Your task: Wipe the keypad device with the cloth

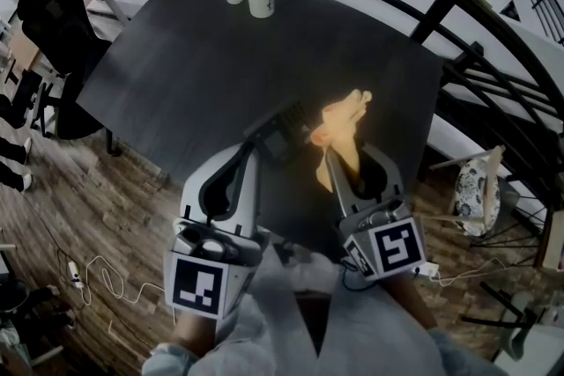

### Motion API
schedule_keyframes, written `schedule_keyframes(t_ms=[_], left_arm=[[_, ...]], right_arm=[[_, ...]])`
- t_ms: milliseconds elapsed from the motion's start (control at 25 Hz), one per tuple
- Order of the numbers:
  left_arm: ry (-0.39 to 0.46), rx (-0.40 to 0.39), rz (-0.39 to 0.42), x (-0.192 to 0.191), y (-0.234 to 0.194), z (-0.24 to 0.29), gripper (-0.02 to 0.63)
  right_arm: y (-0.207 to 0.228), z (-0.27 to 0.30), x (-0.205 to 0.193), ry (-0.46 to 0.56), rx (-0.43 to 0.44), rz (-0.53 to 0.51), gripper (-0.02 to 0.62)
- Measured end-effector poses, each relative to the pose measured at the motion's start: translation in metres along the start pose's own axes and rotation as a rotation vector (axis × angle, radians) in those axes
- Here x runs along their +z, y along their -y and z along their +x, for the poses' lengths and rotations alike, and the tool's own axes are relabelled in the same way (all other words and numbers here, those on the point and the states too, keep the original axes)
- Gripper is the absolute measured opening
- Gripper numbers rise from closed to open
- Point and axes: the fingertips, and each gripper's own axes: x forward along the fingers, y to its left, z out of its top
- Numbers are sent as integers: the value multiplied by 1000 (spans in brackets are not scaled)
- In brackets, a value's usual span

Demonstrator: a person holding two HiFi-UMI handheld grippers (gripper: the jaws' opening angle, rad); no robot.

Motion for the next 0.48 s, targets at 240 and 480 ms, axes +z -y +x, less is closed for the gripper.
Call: schedule_keyframes(t_ms=[240, 480], left_arm=[[1, -1, 1, 1, 0, 0, 14], [-1, -1, -1, 1, 0, 0, 14]], right_arm=[[0, 0, -1, -6, 1, -2, 100], [-2, 2, 0, -5, 15, -10, 100]])
